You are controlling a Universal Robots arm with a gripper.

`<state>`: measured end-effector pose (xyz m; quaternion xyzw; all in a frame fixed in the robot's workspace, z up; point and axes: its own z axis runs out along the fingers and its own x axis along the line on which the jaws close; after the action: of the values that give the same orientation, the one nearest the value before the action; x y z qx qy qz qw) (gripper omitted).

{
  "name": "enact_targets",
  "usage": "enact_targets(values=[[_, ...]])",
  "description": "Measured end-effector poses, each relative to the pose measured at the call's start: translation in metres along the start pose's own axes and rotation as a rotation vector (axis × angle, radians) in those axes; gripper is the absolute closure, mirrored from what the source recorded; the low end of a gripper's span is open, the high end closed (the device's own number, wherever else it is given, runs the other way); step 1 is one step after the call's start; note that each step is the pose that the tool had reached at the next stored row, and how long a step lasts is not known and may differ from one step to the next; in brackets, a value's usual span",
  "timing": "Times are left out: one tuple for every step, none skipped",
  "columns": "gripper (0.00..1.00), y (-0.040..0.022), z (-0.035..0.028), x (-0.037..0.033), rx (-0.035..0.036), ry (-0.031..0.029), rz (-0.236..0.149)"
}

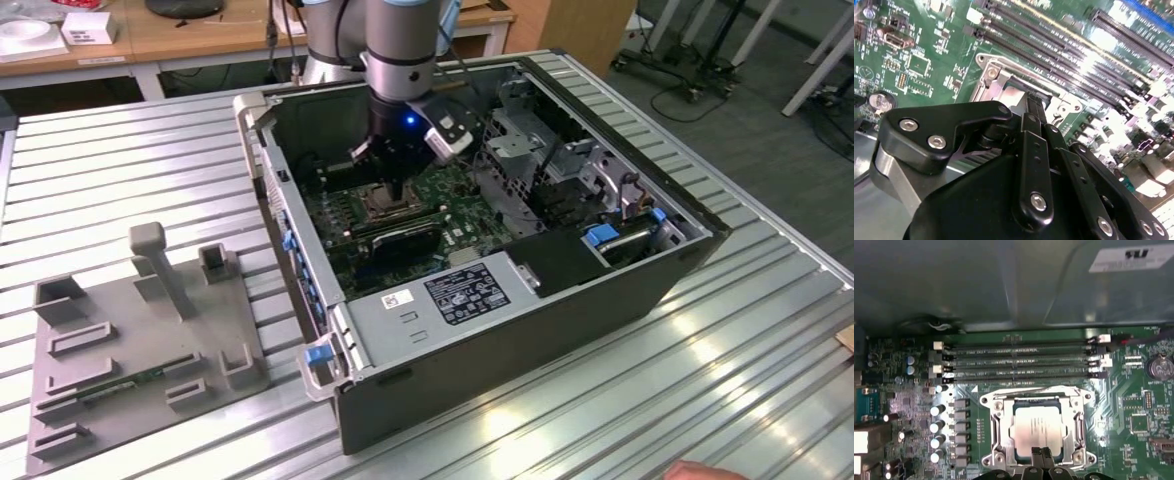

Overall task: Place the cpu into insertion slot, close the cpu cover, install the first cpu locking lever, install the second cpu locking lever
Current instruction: 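Install the second cpu locking lever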

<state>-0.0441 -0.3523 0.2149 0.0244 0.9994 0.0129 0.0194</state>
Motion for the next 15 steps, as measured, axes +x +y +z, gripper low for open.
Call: enact_targets(values=[[0.89, 0.0013, 0.0001, 0.0001, -0.0003, 0.0, 0.0], [0.89, 0.0025, 0.0001, 0.0001, -0.0007, 0.0001, -0.001], [0.89, 0.0036, 0.0001, 0.0002, -0.0016, 0.0002, -0.002], [0.89, 0.0046, 0.0001, 0.0003, -0.0026, 0.0003, -0.004], [0.89, 0.0055, 0.0001, 0.0003, -0.0032, 0.0003, -0.006], [0.89, 0.006, 0.0002, 0.0003, -0.0039, 0.0005, -0.011], [0.89, 0.0062, 0.0001, 0.0003, -0.0045, 0.0007, -0.017], [0.89, 0.0063, 0.0002, 0.0003, -0.0054, 0.0009, -0.023], [0.89, 0.0065, 0.0002, 0.0003, -0.0061, 0.0011, -0.03], [0.89, 0.0067, 0.0002, 0.0003, -0.0068, 0.0013, -0.038], [0.89, 0.0069, 0.0002, 0.0003, -0.0073, 0.0016, -0.045], [0.89, 0.0073, 0.0003, 0.0004, -0.0078, 0.0017, -0.052], [0.89, 0.0079, 0.0003, 0.0004, -0.0078, 0.0018, -0.054], [0.89, 0.0085, 0.0003, 0.0005, -0.0079, 0.0019, -0.054], [0.89, 0.0093, 0.0004, 0.0005, -0.008, 0.0019, -0.054]])
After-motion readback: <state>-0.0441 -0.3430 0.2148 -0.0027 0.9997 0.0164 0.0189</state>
